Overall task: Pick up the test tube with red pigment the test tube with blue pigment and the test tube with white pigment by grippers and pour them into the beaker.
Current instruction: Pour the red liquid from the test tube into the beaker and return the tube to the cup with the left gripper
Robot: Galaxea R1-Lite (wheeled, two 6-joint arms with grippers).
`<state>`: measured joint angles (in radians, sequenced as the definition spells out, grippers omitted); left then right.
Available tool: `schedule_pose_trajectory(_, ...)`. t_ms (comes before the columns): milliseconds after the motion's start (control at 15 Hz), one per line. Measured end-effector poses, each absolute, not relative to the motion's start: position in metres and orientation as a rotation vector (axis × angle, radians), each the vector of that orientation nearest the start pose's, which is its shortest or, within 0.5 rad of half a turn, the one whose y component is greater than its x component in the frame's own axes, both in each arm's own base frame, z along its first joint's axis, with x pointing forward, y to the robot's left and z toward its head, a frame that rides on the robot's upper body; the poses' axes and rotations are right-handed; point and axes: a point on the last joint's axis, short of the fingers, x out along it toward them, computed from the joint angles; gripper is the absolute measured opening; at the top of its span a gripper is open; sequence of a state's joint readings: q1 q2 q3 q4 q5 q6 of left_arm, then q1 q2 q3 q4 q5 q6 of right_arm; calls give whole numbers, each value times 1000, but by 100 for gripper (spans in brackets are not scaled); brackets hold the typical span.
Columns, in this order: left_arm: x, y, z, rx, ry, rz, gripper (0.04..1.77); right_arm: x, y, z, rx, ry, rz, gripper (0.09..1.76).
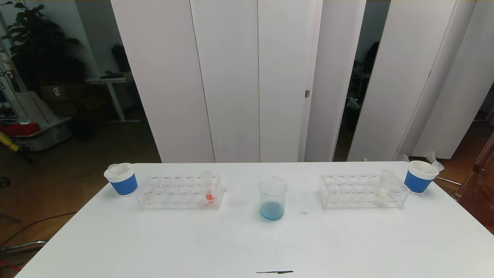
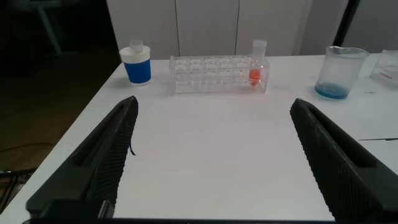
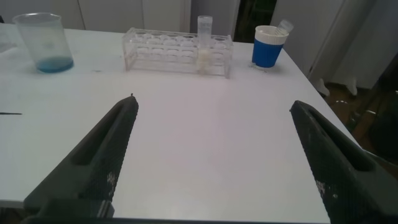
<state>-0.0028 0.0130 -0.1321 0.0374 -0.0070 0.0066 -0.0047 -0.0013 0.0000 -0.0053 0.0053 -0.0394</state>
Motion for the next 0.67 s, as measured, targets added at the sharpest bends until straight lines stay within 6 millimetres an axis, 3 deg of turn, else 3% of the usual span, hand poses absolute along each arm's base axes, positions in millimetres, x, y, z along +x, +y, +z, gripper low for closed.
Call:
schedule_pose_trajectory(333, -29, 0, 182, 2, -112, -7, 175, -23, 0, 76, -39, -7, 1, 175)
schedule_pose_trajectory(467, -12, 0, 218, 1, -116, -3, 175, -23, 0, 76, -39, -7, 1, 175)
schedule_pose_trajectory(667, 32, 0, 268, 6, -113, 5, 175, -23, 0, 76, -39, -7, 1, 175)
